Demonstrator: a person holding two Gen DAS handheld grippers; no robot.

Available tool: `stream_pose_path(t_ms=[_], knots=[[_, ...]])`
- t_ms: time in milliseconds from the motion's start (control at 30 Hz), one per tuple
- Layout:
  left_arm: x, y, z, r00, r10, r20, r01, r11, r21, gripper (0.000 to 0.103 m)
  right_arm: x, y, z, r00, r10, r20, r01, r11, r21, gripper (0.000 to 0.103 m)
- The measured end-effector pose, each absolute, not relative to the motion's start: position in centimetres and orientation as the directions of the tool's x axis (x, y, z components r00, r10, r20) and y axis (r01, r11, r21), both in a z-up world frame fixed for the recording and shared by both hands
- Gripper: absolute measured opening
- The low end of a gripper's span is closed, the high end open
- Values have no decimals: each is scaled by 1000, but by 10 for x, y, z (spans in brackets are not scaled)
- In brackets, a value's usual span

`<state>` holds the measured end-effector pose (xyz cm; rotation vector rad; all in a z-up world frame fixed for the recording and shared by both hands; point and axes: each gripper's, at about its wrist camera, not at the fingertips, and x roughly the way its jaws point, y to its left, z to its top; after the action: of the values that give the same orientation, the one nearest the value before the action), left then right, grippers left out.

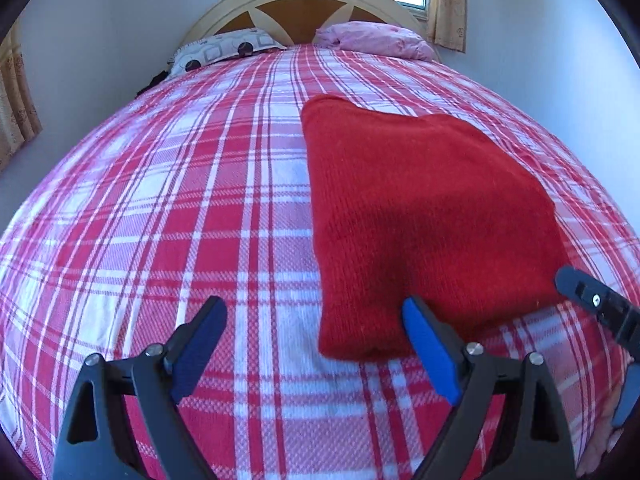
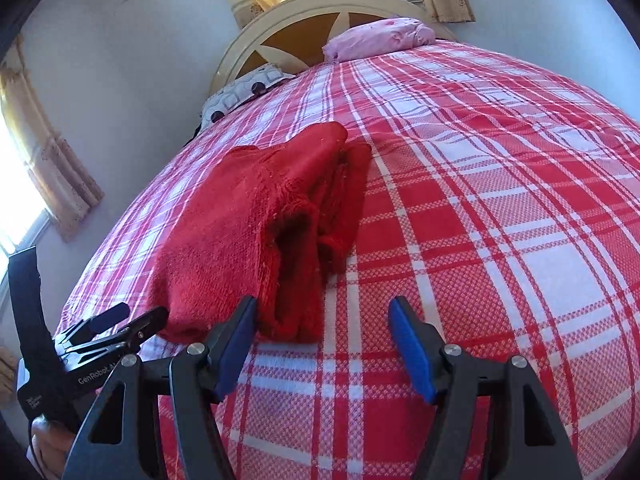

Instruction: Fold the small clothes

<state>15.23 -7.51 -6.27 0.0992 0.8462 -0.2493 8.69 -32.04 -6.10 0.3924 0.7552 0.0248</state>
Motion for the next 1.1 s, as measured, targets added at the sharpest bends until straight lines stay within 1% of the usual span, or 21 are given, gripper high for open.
stream_pose_path(t_ms=[133, 233, 333, 500, 600, 667, 700, 733, 767, 833, 900, 967, 1033, 1100], knots=[[157, -58, -56, 581, -268, -769, 273, 954, -126, 92, 85, -327, -52, 733, 179, -656, 117, 918, 380, 68], [170, -48, -46, 577, -328, -748, 252, 943, -219, 92, 94, -338, -37, 752, 194, -630, 116, 902, 415, 68], [193, -43, -34, 589, -348, -729, 208, 937, -279, 92, 116, -345, -21, 771, 175, -612, 117, 906, 407, 68], [232, -55, -28, 582, -345, -737, 198, 939, -283, 92, 163, -358, -21, 770, 176, -614, 147, 887, 438, 68], [250, -69, -26, 587, -353, -728, 224, 936, -273, 92, 190, -360, -30, 761, 131, -636, 199, 885, 421, 68], [263, -80, -30, 592, -337, -732, 233, 941, -245, 92, 210, -361, -44, 730, 140, -669, 213, 884, 417, 69], [270, -85, -35, 579, -325, -747, 228, 945, -235, 92, 221, -360, -59, 692, 158, -704, 222, 882, 416, 69], [279, -89, -44, 548, -328, -770, 225, 944, -242, 92, 226, -359, -69, 674, 177, -717, 222, 877, 426, 73], [284, -90, -52, 513, -348, -785, 224, 937, -268, 92, 227, -360, -76, 678, 187, -711, 215, 874, 435, 74], [292, -90, -75, 428, -431, -795, 209, 902, -377, 94, 220, -364, -79, 717, 210, -664, 185, 862, 472, 76], [289, -83, -81, 453, -483, -749, 203, 874, -441, 97, 218, -369, -81, 728, 242, -641, 169, 843, 510, 78], [285, -90, -81, 460, -472, -752, 239, 881, -407, 100, 217, -369, -82, 734, 249, -632, 161, 841, 517, 79], [282, -96, -80, 464, -454, -760, 271, 890, -366, 100, 218, -364, -82, 734, 240, -635, 151, 854, 498, 79], [280, -94, -80, 463, -474, -750, 276, 880, -386, 100, 217, -360, -80, 735, 248, -631, 129, 863, 489, 77]])
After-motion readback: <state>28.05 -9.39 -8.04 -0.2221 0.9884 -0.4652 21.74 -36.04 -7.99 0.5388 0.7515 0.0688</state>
